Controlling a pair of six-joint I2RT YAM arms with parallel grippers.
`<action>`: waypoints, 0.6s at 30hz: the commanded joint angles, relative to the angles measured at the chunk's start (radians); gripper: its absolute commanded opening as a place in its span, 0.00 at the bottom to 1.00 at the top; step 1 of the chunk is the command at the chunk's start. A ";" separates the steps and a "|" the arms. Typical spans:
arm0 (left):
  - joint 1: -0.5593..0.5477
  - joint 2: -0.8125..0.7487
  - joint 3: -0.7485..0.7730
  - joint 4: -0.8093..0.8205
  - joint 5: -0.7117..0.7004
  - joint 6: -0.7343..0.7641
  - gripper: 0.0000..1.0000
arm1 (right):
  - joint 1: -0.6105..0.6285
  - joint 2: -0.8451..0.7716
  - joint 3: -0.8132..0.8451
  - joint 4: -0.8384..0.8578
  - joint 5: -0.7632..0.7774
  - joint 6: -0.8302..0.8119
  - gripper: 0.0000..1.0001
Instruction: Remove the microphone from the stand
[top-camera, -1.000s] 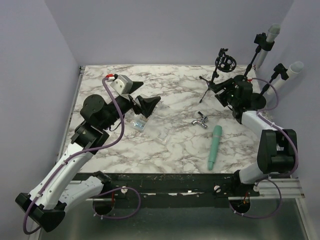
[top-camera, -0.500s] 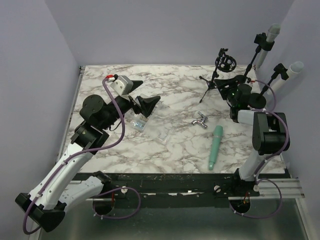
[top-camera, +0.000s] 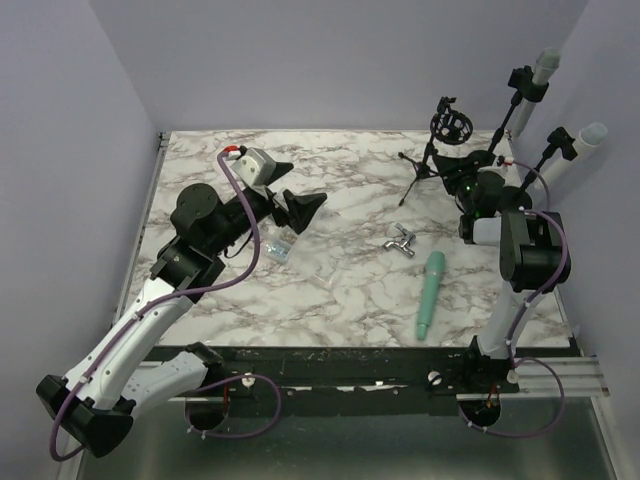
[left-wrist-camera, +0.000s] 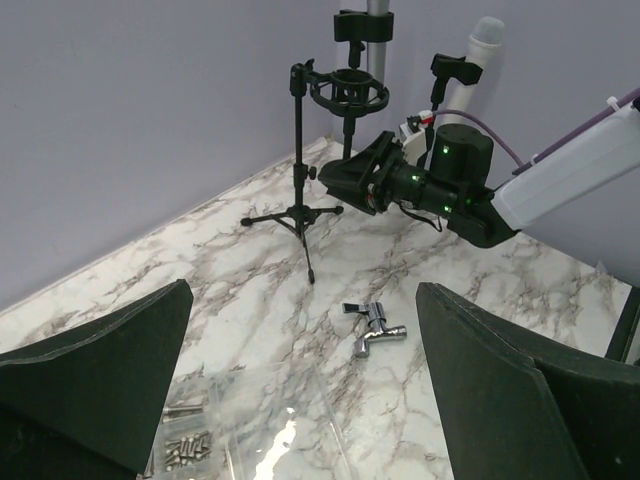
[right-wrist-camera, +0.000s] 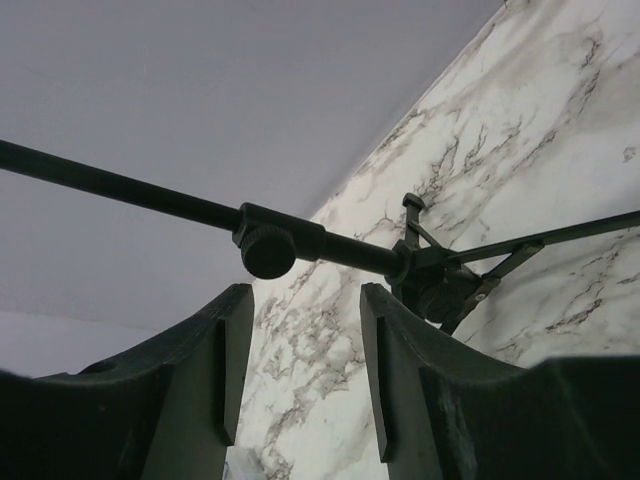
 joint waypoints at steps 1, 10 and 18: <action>-0.004 0.019 0.004 0.024 0.041 -0.019 0.98 | -0.029 0.046 0.050 0.112 -0.037 0.018 0.52; -0.004 0.029 0.004 0.022 0.033 -0.011 0.98 | -0.035 0.112 0.139 0.109 -0.106 0.024 0.53; -0.004 0.034 0.002 0.021 0.027 -0.009 0.98 | -0.034 0.143 0.153 0.156 -0.158 0.053 0.48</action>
